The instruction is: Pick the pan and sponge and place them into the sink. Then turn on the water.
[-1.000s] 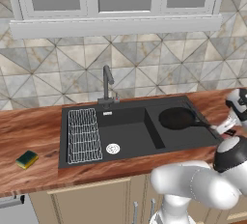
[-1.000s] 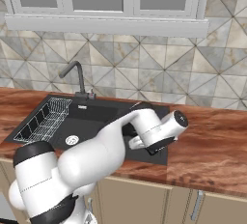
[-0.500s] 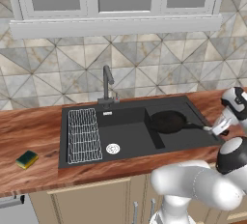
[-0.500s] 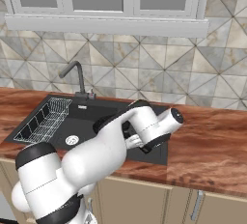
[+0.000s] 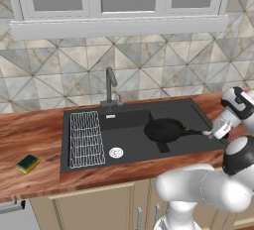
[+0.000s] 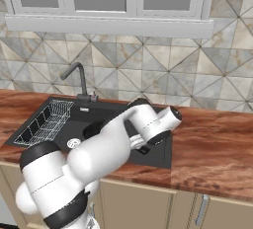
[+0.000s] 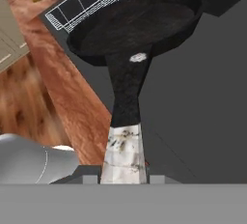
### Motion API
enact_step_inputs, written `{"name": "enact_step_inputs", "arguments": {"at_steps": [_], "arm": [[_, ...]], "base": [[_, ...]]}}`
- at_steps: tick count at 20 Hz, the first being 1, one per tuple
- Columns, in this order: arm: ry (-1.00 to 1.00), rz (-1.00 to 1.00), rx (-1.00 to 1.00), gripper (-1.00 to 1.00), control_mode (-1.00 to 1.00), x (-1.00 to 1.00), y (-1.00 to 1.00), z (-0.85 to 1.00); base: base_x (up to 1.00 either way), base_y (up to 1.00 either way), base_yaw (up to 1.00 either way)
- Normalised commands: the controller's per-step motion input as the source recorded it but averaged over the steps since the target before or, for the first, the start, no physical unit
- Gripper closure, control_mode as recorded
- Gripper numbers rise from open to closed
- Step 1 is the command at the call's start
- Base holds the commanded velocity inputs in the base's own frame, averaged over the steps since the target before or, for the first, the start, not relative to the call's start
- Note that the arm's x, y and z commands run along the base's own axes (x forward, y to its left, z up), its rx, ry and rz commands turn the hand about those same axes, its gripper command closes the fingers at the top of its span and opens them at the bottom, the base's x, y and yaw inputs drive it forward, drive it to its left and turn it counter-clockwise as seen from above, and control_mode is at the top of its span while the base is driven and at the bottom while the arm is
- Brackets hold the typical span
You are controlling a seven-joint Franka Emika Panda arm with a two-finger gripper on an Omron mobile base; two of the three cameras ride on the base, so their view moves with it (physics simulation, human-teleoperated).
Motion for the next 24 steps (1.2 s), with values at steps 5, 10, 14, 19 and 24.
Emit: {"name": "enact_step_inputs", "arguments": {"at_steps": [5,10,14,19,24], "arm": [[0.01,0.12,0.01,1.00,-1.00,0.09,0.26,0.00],[0.00,0.09,0.00,1.00,-1.00,0.09,0.27,-0.01],[0.00,0.07,0.00,1.00,-1.00,0.13,0.30,-0.05],[0.00,0.01,-0.01,1.00,-1.00,0.19,0.31,-0.11],[0.00,0.00,-0.03,1.00,-1.00,0.18,0.36,-0.07]], "base": [[0.00,0.00,0.00],[0.00,0.00,0.00],[0.00,0.00,0.00],[0.00,0.00,0.00],[0.00,0.00,0.00]]}}
